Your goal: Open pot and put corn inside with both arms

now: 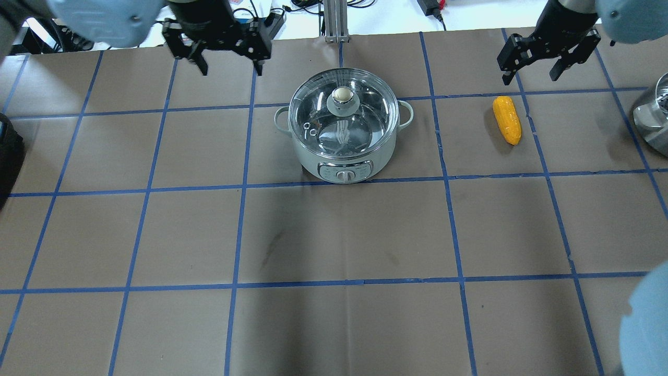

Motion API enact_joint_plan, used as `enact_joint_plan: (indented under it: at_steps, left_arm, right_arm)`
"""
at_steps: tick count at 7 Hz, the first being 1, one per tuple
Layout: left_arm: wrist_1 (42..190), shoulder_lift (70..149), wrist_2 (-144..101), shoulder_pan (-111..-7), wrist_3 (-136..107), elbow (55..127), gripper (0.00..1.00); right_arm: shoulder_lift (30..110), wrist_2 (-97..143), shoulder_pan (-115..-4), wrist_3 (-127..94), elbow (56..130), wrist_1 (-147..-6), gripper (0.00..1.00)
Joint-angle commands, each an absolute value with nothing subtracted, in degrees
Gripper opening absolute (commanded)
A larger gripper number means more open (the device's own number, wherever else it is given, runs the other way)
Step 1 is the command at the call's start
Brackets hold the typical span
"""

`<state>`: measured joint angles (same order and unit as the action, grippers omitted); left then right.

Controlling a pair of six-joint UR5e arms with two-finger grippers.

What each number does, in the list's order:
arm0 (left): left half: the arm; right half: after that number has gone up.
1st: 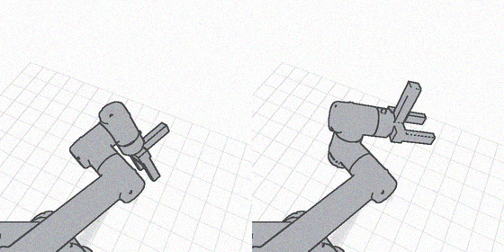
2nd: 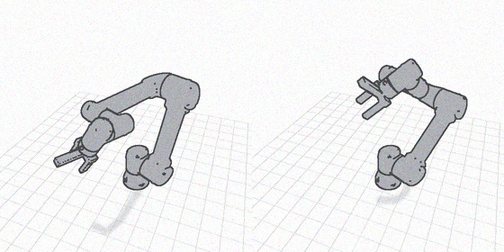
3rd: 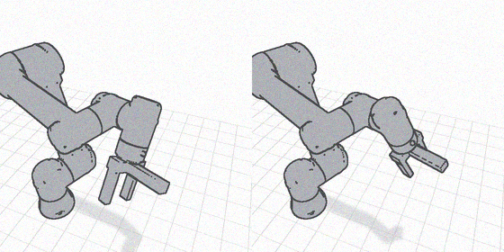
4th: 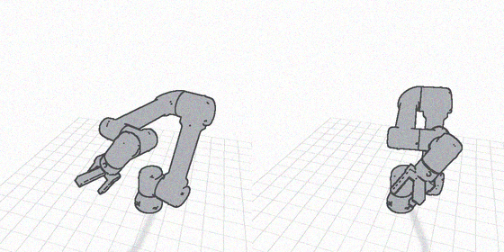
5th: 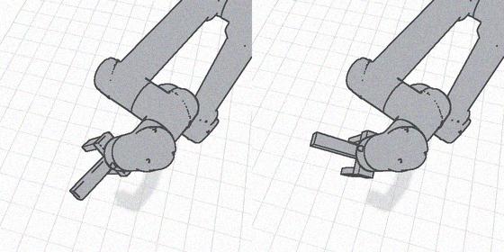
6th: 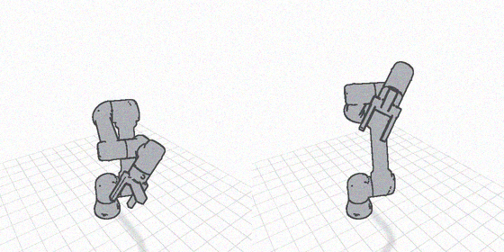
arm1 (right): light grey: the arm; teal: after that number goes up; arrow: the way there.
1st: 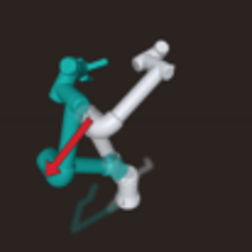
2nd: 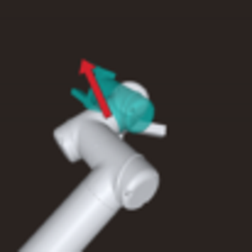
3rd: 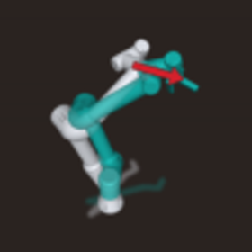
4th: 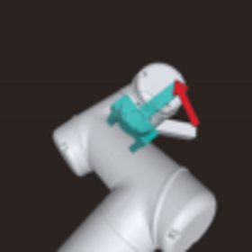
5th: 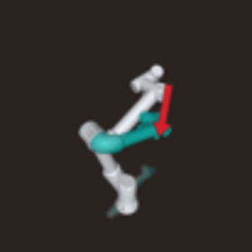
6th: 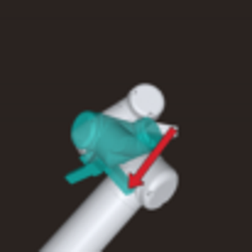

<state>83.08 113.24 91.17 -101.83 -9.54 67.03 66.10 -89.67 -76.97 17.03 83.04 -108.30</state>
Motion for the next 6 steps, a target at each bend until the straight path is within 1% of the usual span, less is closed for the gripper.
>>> enact_joint_plan:
  at_steps: [1, 2, 3, 4, 5, 6]
  left_arm:
    - [74.76, 123.97, 87.22, -106.51, -18.50, 61.01, 1.00]
    - [71.40, 126.45, 86.75, -106.96, -19.07, 60.91, 1.00]
    - [71.45, 127.08, 86.75, -106.96, -18.64, 61.00, 1.00]
    - [71.54, 127.18, 86.75, -106.96, -18.72, 61.43, 1.00]
    - [72.15, 127.79, 86.75, -107.75, -19.33, 61.52, 1.00]
    - [73.81, 127.62, 87.01, -108.97, -19.68, 62.05, 1.00]
  right_arm:
    - [56.90, -89.30, -75.94, 19.60, 87.26, -122.02, 0.99]
    - [54.43, -89.12, -75.94, 19.60, 87.71, -125.04, 0.98]
    - [53.01, -89.03, -75.94, 19.60, 88.15, -127.16, 0.90]
    - [53.09, -89.03, -75.94, 19.60, 88.07, -127.61, 0.53]
    - [53.09, -89.03, -75.94, 19.60, 87.98, -127.62, 0.22]
    - [53.35, -89.03, -75.94, 19.43, 87.54, -126.92, 0.14]
